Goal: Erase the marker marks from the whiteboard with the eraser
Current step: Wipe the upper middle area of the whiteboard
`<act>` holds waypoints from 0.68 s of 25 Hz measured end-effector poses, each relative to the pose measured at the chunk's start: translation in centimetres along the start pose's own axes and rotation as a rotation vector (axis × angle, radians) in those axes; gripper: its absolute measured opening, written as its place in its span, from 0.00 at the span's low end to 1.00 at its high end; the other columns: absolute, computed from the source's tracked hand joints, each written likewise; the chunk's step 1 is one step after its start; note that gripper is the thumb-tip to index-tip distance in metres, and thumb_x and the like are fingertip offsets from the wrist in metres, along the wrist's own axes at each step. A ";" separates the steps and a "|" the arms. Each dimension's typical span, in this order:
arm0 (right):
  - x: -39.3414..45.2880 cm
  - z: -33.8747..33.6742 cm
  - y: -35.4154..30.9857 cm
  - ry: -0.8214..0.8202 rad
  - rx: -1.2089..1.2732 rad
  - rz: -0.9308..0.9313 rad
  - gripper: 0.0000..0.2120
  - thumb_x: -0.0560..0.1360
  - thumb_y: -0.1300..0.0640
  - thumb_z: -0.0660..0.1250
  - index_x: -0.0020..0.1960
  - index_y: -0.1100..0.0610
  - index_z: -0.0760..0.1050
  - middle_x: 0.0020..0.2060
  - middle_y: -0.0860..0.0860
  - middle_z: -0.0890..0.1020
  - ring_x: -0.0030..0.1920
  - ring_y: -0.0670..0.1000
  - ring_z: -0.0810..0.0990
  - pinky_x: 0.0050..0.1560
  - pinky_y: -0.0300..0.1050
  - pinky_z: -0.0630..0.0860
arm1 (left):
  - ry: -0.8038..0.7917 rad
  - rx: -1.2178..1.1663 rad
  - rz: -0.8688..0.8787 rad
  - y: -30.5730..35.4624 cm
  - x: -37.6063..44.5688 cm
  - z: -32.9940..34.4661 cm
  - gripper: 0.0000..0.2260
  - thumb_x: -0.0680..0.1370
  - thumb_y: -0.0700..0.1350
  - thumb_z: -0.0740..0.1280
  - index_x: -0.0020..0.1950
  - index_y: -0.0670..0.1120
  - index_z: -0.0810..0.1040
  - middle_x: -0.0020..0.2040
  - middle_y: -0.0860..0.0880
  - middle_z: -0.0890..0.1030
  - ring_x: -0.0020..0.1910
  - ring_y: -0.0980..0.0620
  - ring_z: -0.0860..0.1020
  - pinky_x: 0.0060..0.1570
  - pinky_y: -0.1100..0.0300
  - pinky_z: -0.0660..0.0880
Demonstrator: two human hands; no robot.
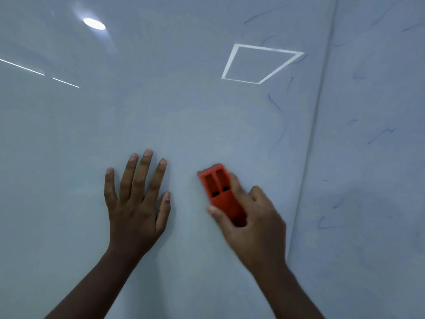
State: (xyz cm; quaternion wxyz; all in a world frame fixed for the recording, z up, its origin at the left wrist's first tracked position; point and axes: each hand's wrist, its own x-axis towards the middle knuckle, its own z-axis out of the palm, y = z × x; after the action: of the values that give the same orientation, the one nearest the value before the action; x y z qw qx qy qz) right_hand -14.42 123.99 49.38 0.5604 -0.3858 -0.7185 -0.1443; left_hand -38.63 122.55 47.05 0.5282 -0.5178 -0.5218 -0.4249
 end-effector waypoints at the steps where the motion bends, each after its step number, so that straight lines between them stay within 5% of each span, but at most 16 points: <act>1: 1.0 -0.9 1.1 0.047 0.034 0.073 0.36 0.71 0.27 0.64 0.76 0.38 0.69 0.40 0.45 0.71 0.39 0.48 0.76 0.35 0.44 0.76 | 0.013 -0.016 -0.024 0.4 0.2 -0.1 0.27 0.85 0.49 0.59 0.84 0.44 0.65 0.85 0.41 0.62 0.85 0.40 0.58 0.80 0.31 0.53; 5: 3.3 -4.5 6.6 0.187 0.142 0.304 0.37 0.72 0.27 0.66 0.77 0.40 0.68 0.41 0.48 0.76 0.39 0.51 0.78 0.44 0.56 0.81 | 0.085 -0.064 -0.174 2.4 2.7 -0.7 0.24 0.83 0.47 0.63 0.79 0.45 0.74 0.75 0.43 0.72 0.74 0.40 0.70 0.72 0.38 0.60; 8: 3.6 -5.8 7.8 0.217 0.102 0.373 0.39 0.71 0.29 0.67 0.79 0.41 0.66 0.40 0.49 0.76 0.37 0.46 0.76 0.43 0.56 0.81 | 0.095 -0.062 -0.111 2.7 6.2 -1.1 0.24 0.82 0.46 0.64 0.78 0.45 0.73 0.74 0.44 0.74 0.71 0.40 0.72 0.67 0.40 0.62; 14: 5.6 -5.1 6.3 0.285 0.140 0.360 0.37 0.72 0.32 0.69 0.76 0.48 0.73 0.35 0.49 0.74 0.34 0.49 0.74 0.38 0.52 0.78 | 0.115 -0.007 -0.038 -0.4 14.3 -0.5 0.28 0.85 0.52 0.59 0.85 0.45 0.62 0.86 0.43 0.58 0.86 0.43 0.55 0.80 0.35 0.52; 17: 6.6 -4.0 3.6 0.269 0.081 0.211 0.31 0.75 0.35 0.71 0.70 0.53 0.79 0.35 0.49 0.74 0.33 0.52 0.75 0.35 0.48 0.75 | 0.109 0.008 -0.079 -0.2 14.3 0.2 0.29 0.87 0.52 0.55 0.87 0.44 0.55 0.87 0.43 0.53 0.87 0.43 0.50 0.82 0.34 0.47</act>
State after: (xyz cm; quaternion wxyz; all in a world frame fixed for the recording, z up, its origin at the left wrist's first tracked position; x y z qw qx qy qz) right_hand -9.56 126.43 55.92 0.6788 -0.4132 -0.5978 -0.1060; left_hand -37.47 124.03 61.27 0.5405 -0.4709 -0.5140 -0.4711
